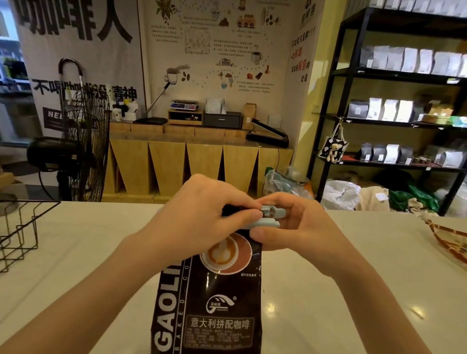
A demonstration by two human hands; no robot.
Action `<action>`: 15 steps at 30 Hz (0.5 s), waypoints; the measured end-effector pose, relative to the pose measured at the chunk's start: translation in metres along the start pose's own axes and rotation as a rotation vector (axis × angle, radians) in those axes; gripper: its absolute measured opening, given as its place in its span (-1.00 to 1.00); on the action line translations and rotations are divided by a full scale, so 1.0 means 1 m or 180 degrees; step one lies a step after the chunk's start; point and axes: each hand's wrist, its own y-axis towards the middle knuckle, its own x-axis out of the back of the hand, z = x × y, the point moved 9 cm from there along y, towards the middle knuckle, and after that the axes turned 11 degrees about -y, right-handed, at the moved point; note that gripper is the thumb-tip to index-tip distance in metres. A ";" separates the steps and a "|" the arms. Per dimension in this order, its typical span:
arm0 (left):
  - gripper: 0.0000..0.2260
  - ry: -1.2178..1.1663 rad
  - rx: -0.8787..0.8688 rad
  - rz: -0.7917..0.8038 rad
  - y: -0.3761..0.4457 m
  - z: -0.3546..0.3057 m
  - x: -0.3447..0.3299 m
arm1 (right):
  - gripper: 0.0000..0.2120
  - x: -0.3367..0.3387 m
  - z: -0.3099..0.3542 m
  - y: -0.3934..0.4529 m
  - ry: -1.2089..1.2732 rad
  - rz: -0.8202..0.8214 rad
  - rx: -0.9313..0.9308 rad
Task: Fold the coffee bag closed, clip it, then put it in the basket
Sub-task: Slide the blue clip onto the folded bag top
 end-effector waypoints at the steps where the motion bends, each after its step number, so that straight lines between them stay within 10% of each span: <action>1: -0.78 -0.0012 0.0046 0.0000 0.001 0.001 0.002 | -0.66 0.000 0.000 -0.001 -0.0033 -0.0014 -0.0005; 15: -0.87 0.0263 -0.0181 -0.0184 0.014 0.019 0.020 | -0.76 0.000 0.005 0.018 0.0210 -0.0441 0.0168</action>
